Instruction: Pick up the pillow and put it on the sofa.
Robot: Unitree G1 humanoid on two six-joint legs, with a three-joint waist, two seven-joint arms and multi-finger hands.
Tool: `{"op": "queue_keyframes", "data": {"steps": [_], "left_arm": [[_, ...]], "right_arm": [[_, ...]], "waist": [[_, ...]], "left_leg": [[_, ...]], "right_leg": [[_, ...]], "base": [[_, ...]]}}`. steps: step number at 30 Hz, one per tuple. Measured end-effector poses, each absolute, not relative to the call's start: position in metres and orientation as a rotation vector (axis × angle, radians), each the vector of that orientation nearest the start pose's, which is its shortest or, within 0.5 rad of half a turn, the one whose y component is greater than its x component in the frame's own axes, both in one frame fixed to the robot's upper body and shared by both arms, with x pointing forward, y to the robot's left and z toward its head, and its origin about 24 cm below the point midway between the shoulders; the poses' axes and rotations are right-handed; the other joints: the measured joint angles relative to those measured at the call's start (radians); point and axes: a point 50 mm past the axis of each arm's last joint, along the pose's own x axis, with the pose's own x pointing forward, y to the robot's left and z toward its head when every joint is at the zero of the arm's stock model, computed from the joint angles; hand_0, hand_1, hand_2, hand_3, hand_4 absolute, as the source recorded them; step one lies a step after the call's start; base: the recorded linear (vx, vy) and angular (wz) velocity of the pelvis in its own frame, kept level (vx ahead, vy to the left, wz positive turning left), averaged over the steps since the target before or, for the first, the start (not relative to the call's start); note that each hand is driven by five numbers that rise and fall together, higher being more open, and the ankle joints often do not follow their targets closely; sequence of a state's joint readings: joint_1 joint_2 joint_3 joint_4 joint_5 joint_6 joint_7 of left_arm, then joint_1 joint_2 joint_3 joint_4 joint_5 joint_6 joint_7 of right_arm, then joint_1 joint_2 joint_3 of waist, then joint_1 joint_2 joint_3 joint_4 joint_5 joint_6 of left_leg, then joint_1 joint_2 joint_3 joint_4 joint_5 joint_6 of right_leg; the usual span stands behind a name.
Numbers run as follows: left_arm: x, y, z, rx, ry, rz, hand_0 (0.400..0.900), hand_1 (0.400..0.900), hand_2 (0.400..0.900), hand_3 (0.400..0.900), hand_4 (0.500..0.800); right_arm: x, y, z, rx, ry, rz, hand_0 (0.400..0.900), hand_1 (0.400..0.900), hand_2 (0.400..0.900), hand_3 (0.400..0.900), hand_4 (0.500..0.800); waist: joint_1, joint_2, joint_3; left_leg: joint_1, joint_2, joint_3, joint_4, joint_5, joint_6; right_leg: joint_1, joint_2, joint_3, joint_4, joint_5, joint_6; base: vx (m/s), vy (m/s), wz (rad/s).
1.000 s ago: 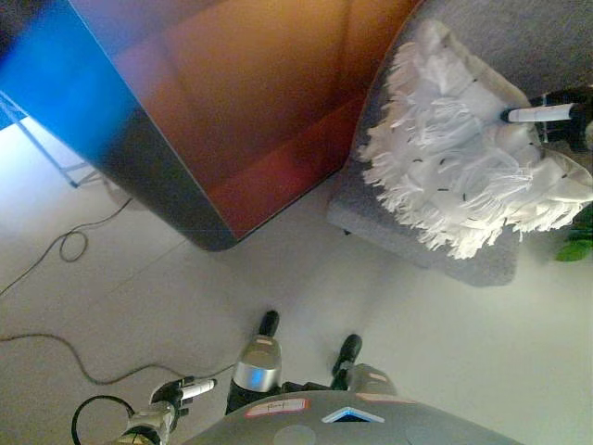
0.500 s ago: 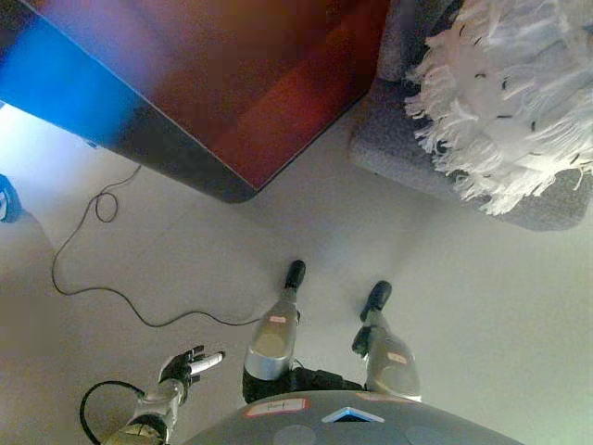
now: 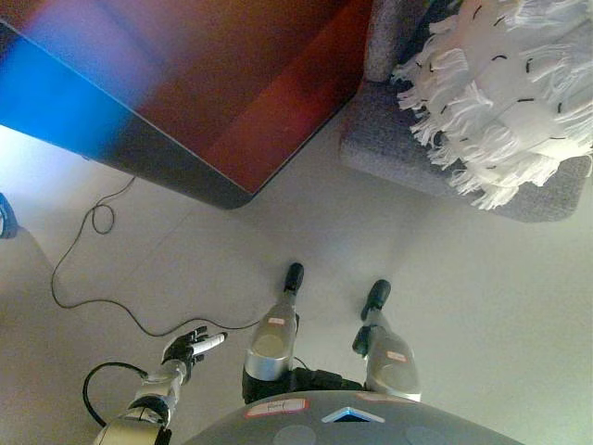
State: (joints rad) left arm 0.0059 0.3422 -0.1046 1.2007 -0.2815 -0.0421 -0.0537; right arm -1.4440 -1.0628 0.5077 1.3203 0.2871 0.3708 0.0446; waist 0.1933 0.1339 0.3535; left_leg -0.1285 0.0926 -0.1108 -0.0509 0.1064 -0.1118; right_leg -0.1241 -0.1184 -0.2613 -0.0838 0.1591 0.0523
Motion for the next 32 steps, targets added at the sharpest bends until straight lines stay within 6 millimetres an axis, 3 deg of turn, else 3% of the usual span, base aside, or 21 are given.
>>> {"op": "queue_keyframes", "data": {"steps": [10,17,25,27,30,32], "left_arm": [[0.093,0.28,-0.146,0.115,1.166,0.237,0.9,0.9,0.9,0.9,0.8],[0.079,0.284,-0.149,0.145,1.238,0.232,0.9,0.9,0.9,0.9,0.8],[0.054,0.289,-0.152,0.16,1.319,0.219,0.9,0.9,0.9,0.9,0.8],[0.048,0.289,-0.152,0.158,1.336,0.216,0.9,0.9,0.9,0.9,0.8],[0.035,0.29,-0.153,0.148,1.364,0.221,0.9,0.9,0.9,0.9,0.8],[0.03,0.29,-0.153,0.14,1.374,0.223,0.9,0.9,0.9,0.9,0.8]], "right_arm": [[0.289,-0.441,0.32,-0.442,0.313,-0.85,0.9,0.9,0.9,0.9,0.8],[0.264,-0.46,0.325,-0.468,0.359,-0.875,0.9,0.9,0.9,0.9,0.8],[0.232,-0.482,0.322,-0.489,0.442,-0.947,0.9,0.9,0.9,0.9,0.8],[0.225,-0.488,0.314,-0.516,0.487,-0.952,0.9,0.9,0.9,0.9,0.8],[0.213,-0.501,0.27,-0.482,0.607,-0.898,0.9,0.9,0.9,0.9,0.8],[0.19,-0.513,0.213,-0.442,0.706,-0.85,0.9,0.9,0.9,0.9,0.8]], "waist": [[-0.031,-0.093,-0.029],[-0.08,-0.156,-0.172],[-0.116,-0.173,-0.287],[-0.117,-0.174,-0.307],[-0.134,-0.183,-0.332],[-0.135,-0.19,-0.342]], "left_leg": [[0.095,0.005,0.066,-0.028,-0.01,0.006],[0.156,0.006,0.116,-0.029,-0.043,0.014],[0.191,0.01,0.158,-0.03,-0.061,0.021],[0.192,0.01,0.162,-0.03,-0.063,0.021],[0.192,0.011,0.165,-0.03,-0.063,0.021],[0.185,0.011,0.164,-0.029,-0.064,0.021]], "right_leg": [[0.052,0.004,0.054,-0.002,-0.002,0.001],[0.089,0.004,0.097,-0.003,-0.015,0.01],[0.105,0.002,0.132,-0.006,-0.022,0.012],[0.104,0.003,0.14,-0.006,-0.022,0.012],[0.103,0.002,0.141,-0.006,-0.022,0.012],[0.097,0.002,0.14,-0.005,-0.022,0.012]], "base": [[0.09,-0.011,-0.21],[0.09,0.016,-0.16],[0.02,0.033,-0.11],[-0.03,0.065,-0.04],[-0.04,0.05,0.0],[-0.02,0.014,0.0]]}}
